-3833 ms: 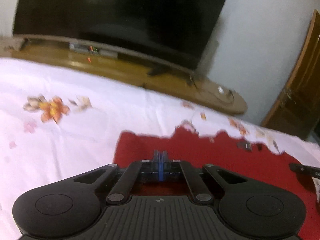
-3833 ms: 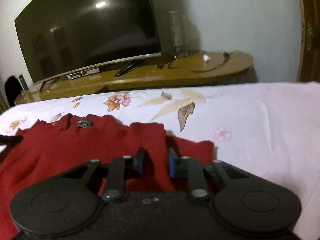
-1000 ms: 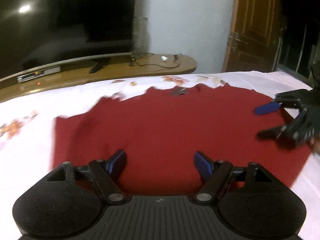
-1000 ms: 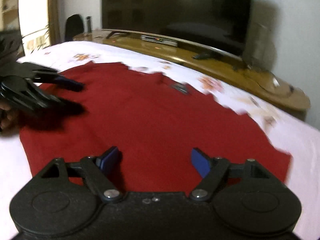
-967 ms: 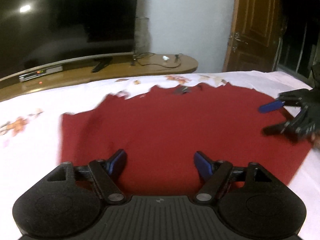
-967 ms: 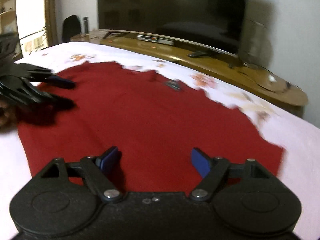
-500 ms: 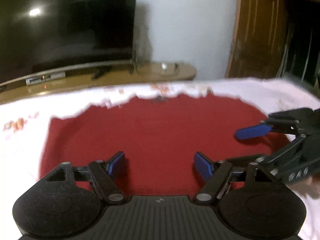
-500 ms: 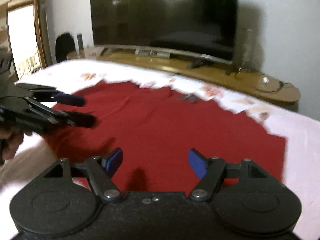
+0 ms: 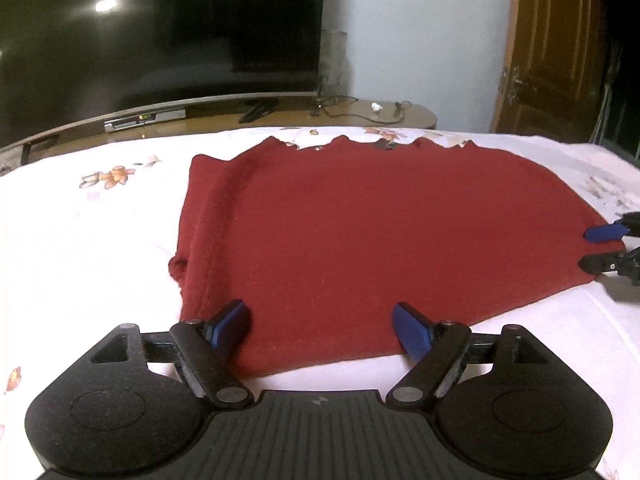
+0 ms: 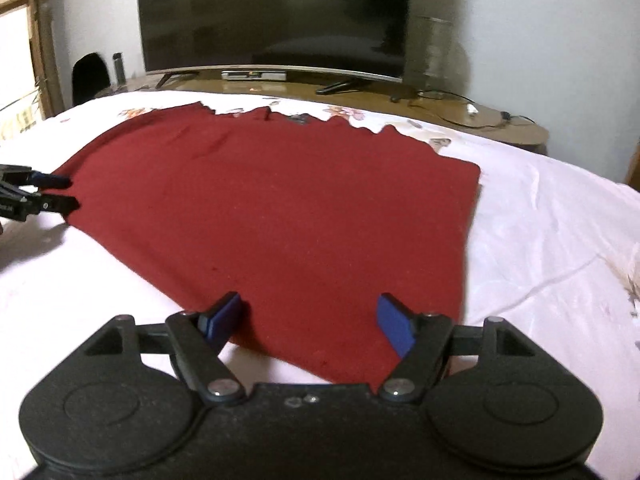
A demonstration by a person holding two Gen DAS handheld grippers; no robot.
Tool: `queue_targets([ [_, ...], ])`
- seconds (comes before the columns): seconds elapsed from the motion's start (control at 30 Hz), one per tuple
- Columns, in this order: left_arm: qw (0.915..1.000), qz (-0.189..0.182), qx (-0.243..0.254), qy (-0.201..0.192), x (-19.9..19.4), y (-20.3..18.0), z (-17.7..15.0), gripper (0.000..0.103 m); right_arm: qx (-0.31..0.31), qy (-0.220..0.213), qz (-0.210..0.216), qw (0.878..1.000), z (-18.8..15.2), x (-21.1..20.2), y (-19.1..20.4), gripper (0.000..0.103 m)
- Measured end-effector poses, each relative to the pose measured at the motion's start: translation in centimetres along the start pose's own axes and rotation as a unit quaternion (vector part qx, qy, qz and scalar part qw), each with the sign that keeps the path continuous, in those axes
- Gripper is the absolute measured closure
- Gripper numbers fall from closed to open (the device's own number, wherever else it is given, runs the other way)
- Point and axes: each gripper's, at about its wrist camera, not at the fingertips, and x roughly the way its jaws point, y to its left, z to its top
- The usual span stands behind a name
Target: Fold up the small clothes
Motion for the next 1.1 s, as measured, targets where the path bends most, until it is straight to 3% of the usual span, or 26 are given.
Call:
queue_targets([
  [0.07, 0.9999, 0.006, -0.015, -0.005, -0.6, -0.2, 0.3, 0.023, 0.004, 0.006, -0.011, 1.0, 0.3, 0.3, 0.8, 0.029],
  [0.13, 0.9997, 0.011, -0.02, -0.003, -0.8, -0.2, 0.0, 0.023, 0.026, 0.004, -0.009, 1.0, 0.9, -0.4, 0.9, 0.035],
  [0.3, 0.9997, 0.008, -0.023, 0.004, -0.6, 0.1, -0.5, 0.023, 0.045, 0.007, -0.022, 0.999, -0.2, -0.1, -0.2, 0.034],
  [1.1, 0.9998, 0.011, -0.017, 0.004, -1.4, 0.0, -1.1, 0.022, 0.024, 0.005, -0.014, 1.0, -0.8, -0.4, -0.7, 0.03],
])
